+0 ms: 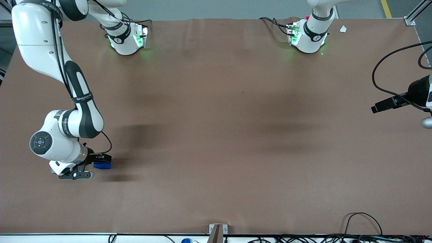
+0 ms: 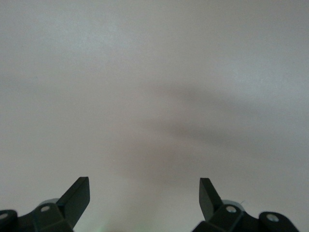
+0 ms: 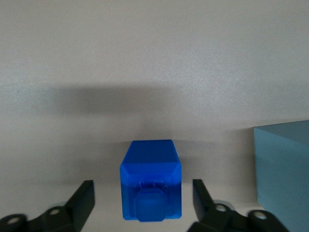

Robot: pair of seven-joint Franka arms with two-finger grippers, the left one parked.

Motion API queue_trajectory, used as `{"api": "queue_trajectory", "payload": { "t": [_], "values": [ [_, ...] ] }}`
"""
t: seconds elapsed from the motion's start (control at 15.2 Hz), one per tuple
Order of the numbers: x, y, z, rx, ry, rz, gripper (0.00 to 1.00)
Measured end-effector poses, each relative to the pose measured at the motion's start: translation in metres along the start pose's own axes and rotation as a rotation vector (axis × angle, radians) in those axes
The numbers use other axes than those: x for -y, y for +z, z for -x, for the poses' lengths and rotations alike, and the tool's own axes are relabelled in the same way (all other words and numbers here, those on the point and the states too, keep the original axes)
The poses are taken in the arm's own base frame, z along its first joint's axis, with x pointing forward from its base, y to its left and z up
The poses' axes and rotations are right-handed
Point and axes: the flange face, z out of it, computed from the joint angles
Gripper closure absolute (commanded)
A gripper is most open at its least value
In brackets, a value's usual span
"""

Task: Insert blue part into gray base with right arm
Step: 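Lower the right gripper and close it on the blue part, then lift the blue part and carry it over the gray base, then lower the blue part into the gray base's opening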

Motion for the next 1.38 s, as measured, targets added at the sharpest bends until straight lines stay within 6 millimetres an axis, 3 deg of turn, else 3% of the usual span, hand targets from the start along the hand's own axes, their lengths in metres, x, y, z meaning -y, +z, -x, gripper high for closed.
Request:
{"api": "queue_trajectory", "payload": {
  "t": [0.2,0.26,0.46,0.73,0.86,0.99,1.19,1.38],
  "values": [
    [-0.001,0.001,-0.001,-0.008,0.001,0.001,0.89],
    [-0.001,0.000,-0.002,-0.015,0.001,0.002,0.96],
    [-0.009,-0.019,-0.013,-0.036,0.018,-0.001,0.96],
    [-0.035,-0.089,-0.029,0.032,0.010,-0.004,0.97],
    [-0.056,-0.113,-0.029,0.028,-0.029,-0.004,0.97],
    [-0.083,-0.117,-0.026,0.030,-0.052,0.004,0.97],
    [-0.130,-0.106,-0.016,0.048,-0.046,0.004,0.96],
    [-0.151,-0.092,-0.006,0.080,-0.019,-0.004,0.97]
  ]
}}
